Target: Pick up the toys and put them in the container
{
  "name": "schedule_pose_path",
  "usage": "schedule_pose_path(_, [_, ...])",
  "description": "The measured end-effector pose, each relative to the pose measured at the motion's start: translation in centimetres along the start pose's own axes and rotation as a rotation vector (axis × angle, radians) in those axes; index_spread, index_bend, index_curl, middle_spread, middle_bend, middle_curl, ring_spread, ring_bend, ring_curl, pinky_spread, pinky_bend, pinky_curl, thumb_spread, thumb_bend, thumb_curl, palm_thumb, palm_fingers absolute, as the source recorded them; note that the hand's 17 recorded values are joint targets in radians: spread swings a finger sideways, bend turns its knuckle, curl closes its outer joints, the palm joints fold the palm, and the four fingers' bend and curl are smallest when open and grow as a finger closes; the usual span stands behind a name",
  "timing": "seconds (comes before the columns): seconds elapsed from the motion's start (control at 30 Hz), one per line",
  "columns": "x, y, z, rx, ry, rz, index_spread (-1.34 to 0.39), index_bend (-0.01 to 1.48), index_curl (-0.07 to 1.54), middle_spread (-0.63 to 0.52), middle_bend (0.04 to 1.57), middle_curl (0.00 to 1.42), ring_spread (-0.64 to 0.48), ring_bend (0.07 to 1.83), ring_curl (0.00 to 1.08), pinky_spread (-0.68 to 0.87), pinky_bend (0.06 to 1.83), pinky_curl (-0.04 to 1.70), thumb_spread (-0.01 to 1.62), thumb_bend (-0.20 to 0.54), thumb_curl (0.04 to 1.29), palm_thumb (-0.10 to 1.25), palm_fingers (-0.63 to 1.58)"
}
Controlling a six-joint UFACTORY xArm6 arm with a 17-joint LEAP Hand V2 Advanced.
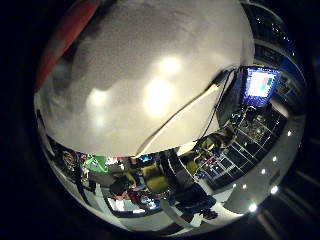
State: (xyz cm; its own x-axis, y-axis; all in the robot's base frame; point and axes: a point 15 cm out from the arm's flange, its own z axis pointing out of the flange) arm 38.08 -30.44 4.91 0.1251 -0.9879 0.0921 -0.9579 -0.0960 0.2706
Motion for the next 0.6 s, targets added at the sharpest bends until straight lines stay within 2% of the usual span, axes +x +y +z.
schedule_pose_path(0.03, [0.6, -0.7, -0.4, 0.037, 0.017, 0.007, -0.44, 0.82, 0.48, -0.05, 0.24, 0.27, 0.1, 0.13, 0.19, 0.38, 0.2, 0.26, 0.95, 0.008, 0.35, 0.9, 0.4])
schedule_pose_path(0.07, [1.4, -1.4, -0.8, 0.078, 0.037, 0.013, -0.44, 0.87, 0.5, -0.07, 0.25, 0.28, 0.09, 0.13, 0.18, 0.37, 0.18, 0.25, 0.95, 0.011, 0.36, 0.92, 0.43])
schedule_pose_path(0.1, [2.3, -2.2, -1.5, 0.127, 0.062, 0.022, -0.45, 0.98, 0.54, -0.14, 0.31, 0.3, 0.02, 0.15, 0.17, 0.36, 0.16, 0.23, 0.96, 0.018, 0.36, 0.97, 0.51])
schedule_pose_path(0.13, [3.2, -2.7, -2.3, 0.173, 0.086, 0.031, -0.45, 1.0, 0.56, -0.18, 0.37, 0.32, -0.02, 0.17, 0.17, 0.36, 0.16, 0.23, 0.96, 0.009, 0.36, 0.98, 0.53])
schedule_pose_path(0.2, [5.3, -2.5, -4.1, 0.251, 0.129, 0.069, -0.44, 1.01, 0.58, -0.25, 0.43, 0.35, -0.08, 0.18, 0.17, 0.35, 0.17, 0.21, 0.96, -0.01, 0.35, 0.99, 0.56])
schedule_pose_path(0.33, [6.5, -1.6, -6.5, 0.293, 0.162, 0.094, -0.45, 0.98, 0.58, -0.34, 0.5, 0.38, -0.17, 0.19, 0.17, 0.32, 0.18, 0.19, 0.97, -0.022, 0.34, 1.0, 0.58])
schedule_pose_path(0.6, [6.8, -0.9, -11.3, 0.344, 0.197, 0.116, -0.46, 0.95, 0.59, -0.41, 0.52, 0.42, -0.23, 0.19, 0.18, 0.27, 0.19, 0.16, 0.98, -0.018, 0.32, 0.99, 0.62])
